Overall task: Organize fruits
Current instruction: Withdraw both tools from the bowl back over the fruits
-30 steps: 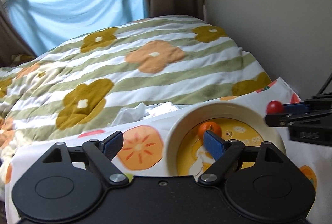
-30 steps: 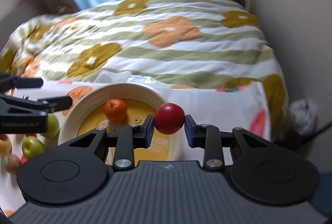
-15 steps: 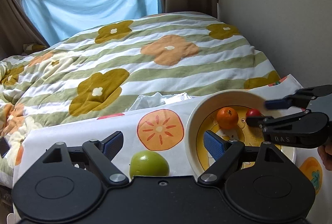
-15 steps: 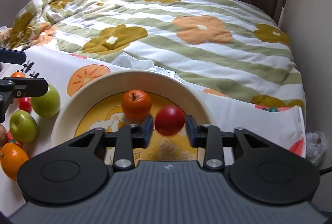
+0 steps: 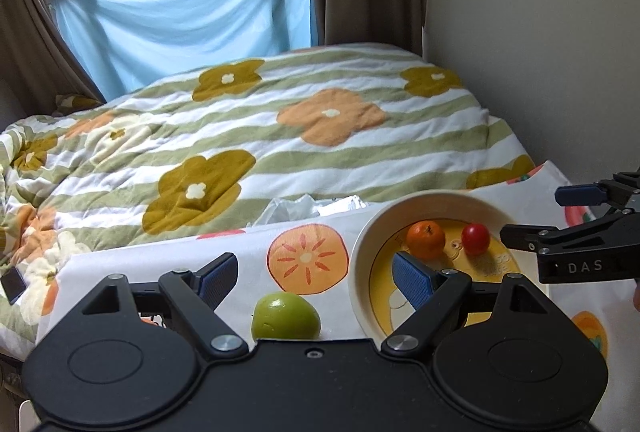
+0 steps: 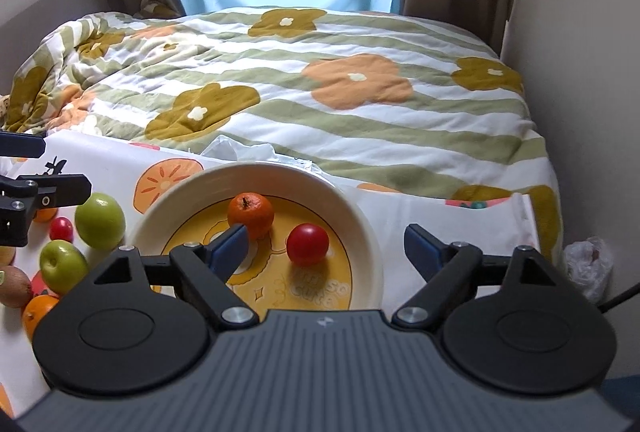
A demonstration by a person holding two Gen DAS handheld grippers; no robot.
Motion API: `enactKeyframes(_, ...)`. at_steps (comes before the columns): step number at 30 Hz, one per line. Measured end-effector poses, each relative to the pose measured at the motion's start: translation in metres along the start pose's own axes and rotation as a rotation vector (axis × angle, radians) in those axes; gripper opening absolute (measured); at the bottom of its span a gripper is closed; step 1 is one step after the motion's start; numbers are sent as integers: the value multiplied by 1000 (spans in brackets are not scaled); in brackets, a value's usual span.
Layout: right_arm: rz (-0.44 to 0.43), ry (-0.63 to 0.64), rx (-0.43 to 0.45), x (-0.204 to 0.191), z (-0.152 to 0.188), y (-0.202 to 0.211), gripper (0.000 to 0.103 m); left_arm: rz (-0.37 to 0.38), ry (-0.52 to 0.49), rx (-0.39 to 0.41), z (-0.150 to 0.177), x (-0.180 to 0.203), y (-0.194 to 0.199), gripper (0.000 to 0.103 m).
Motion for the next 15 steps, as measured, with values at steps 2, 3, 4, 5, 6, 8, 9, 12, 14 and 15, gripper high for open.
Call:
enactKeyframes(2, 6, -9, 4, 4, 0, 13, 100, -5, -2, 20, 0, 4, 11, 88)
enactKeyframes(3, 6, -14, 4, 5, 0, 19, 100, -9, -2, 29, 0, 7, 17, 88)
enactKeyframes(4, 2, -21, 6, 6, 1, 27, 100, -13, -3, 39, 1, 9, 23, 88)
enactKeyframes(5, -2, -27, 7, 7, 2, 33, 100, -18, -2, 49, 1, 11, 29, 88)
enactKeyframes(6, -4, -36, 8, 8, 3, 40, 103, -22, -2, 60, 3, 13, 36, 88)
enactKeyframes(8, -1, -56, 14, 11, 5, 55, 103, -33, 1, 83, 7, 18, 52, 89)
enactKeyframes(9, 1, -65, 22, 12, 7, 63, 103, -39, 3, 95, 10, 20, 59, 92)
enactKeyframes(12, 13, -82, 52, 12, 13, 86, 103, -72, 7, 139, 21, 28, 84, 99)
enactKeyframes(14, 15, -84, 67, 13, 18, 100, 103, -83, 15, 156, 29, 32, 98, 99)
enactKeyframes(15, 13, -85, 71, 13, 20, 106, 103, -88, 22, 160, 34, 33, 104, 99)
Point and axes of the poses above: each gripper's, at about its wrist camera, not at the fingertips, and y roughly against the way its jaws point, x to its right, z to its underside, the point moved 7 cm from there along -y, roughly the way its jaws point, and after that the axes turned 14 degrees about z, right-handed, at the moved point
